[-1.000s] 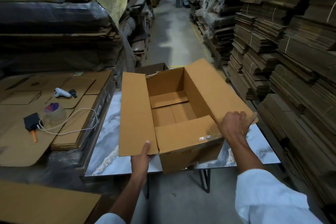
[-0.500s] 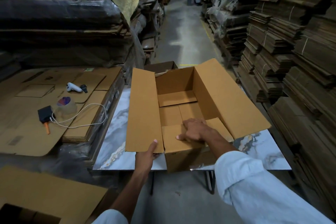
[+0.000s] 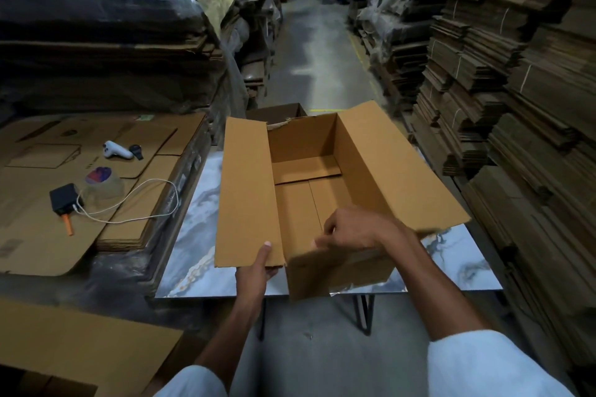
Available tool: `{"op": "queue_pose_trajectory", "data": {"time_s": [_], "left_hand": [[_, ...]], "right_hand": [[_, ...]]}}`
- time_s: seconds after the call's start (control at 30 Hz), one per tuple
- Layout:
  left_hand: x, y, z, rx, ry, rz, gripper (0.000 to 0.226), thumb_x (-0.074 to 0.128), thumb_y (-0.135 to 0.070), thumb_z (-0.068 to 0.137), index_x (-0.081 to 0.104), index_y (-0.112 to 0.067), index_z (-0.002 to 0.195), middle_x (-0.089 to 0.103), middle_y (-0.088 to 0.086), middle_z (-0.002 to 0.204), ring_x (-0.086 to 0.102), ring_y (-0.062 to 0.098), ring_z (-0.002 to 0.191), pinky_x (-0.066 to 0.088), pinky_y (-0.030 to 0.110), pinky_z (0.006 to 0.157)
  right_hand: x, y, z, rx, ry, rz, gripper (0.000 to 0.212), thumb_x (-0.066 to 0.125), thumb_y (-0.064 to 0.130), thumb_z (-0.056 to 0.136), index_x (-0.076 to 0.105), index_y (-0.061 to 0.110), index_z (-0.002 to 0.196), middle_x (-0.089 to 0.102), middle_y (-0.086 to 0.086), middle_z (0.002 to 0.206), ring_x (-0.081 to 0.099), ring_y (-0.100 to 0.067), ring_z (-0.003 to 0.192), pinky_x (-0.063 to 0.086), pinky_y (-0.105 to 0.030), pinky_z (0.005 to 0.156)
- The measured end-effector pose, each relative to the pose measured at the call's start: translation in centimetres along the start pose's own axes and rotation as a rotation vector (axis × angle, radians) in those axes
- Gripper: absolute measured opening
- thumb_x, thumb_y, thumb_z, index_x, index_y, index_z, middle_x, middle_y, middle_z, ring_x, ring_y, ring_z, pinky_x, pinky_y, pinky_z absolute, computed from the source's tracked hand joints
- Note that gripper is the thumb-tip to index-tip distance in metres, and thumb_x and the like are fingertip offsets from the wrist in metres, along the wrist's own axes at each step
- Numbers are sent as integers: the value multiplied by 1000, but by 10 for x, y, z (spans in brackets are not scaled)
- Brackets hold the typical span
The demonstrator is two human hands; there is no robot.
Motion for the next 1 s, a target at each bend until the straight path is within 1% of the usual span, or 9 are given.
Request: {"op": "queue_pose_trajectory", "data": {"time_s": [0.07, 0.13, 0.3, 0.37, 0.53, 0.67, 0.83, 0.93, 1.0], "left_hand": [[1, -2, -1, 12, 3, 1, 70, 76, -38, 87, 44, -19, 146, 63, 4, 132, 67, 31, 110, 58, 53, 92], [2, -3, -3, 23, 13, 14, 69, 76, -39, 87, 46, -18, 145, 65, 3, 131, 69, 29, 108, 59, 51, 91], [4, -8, -10, 9, 11, 13, 54, 76, -33, 89, 55, -16, 136, 70, 2, 121, 71, 29, 103, 59, 49, 91], [4, -10, -11, 11, 21, 16, 50, 74, -31, 90, 58, -13, 134, 72, 3, 117, 72, 29, 101, 59, 49, 92], [3, -15, -17, 36, 100, 17, 53, 74, -30, 90, 56, -17, 138, 69, 4, 127, 68, 27, 111, 55, 49, 98], [-6, -11, -18, -17, 167, 29, 68, 72, -59, 78, 65, -15, 130, 73, 8, 122, 69, 28, 112, 55, 48, 98], [-28, -13, -23, -14, -7, -64, 56, 46, -54, 100, 60, -13, 136, 67, 7, 130, 62, 27, 122, 47, 45, 104], [-29, -23, -20, -14, -116, -32, 54, 46, -50, 102, 51, -19, 145, 50, 2, 151, 44, 25, 140, 32, 45, 117], [-20, -32, -15, -45, -103, -18, 54, 48, -50, 102, 50, -18, 146, 49, 2, 152, 43, 24, 140, 31, 45, 119]], "right_hand": [[22, 0, -6, 53, 164, -96, 70, 70, 65, 82, 61, 22, 136, 65, 0, 129, 61, -21, 112, 50, -42, 95], [43, 1, -3, 85, 184, -160, 80, 73, 66, 79, 55, 21, 143, 60, -3, 138, 59, -27, 118, 50, -46, 98], [72, 18, 21, 31, 31, -90, 54, 57, 64, 92, 68, 15, 113, 63, -10, 113, 62, -25, 94, 53, -41, 81], [83, 31, 30, 23, 4, -93, 50, 59, 60, 90, 66, 15, 109, 62, -12, 111, 61, -27, 94, 51, -40, 78], [99, 51, 50, 62, -178, -151, 10, 63, 21, 90, 65, 12, 95, 68, -13, 105, 66, -32, 96, 40, -34, 73], [90, 53, 51, 37, -287, -121, 15, 54, 16, 95, 67, 9, 98, 69, -14, 100, 65, -35, 93, 44, -35, 74], [61, 48, 52, 9, -432, 54, 19, 55, 22, 96, 70, 14, 87, 70, -4, 83, 67, -25, 76, 59, -42, 76], [35, 40, 51, -24, -516, 256, 21, 61, 25, 96, 71, 13, 82, 69, -2, 75, 66, -23, 70, 58, -41, 69], [13, 33, 43, -75, -582, 448, 23, 68, 29, 92, 73, 10, 81, 71, -3, 75, 68, -26, 72, 55, -40, 68]]}}
Point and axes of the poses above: each hand's wrist, its own z-axis towards the middle knuckle, its own x-axis out of the palm, y = z × x, the point moved 7 cm from there along z, towards the middle knuckle
